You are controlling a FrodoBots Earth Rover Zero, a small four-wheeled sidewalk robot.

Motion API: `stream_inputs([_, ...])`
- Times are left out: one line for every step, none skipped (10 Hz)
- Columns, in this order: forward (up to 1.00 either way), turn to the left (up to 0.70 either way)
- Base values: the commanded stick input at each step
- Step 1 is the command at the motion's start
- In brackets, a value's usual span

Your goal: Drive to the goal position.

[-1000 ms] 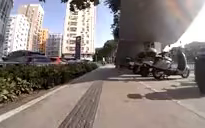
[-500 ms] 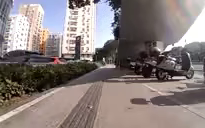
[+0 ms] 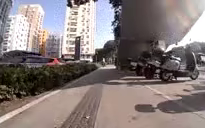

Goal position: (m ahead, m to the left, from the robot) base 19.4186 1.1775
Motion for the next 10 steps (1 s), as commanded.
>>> stream_inputs([0.45,0.00])
stream_inputs([0.45,0.00])
stream_inputs([0.45,0.00])
stream_inputs([0.45,0.00])
stream_inputs([0.45,0.00])
stream_inputs([0.45,0.00])
stream_inputs([0.45,0.00])
stream_inputs([0.45,0.00])
stream_inputs([0.45,0.00])
stream_inputs([0.45,0.00])
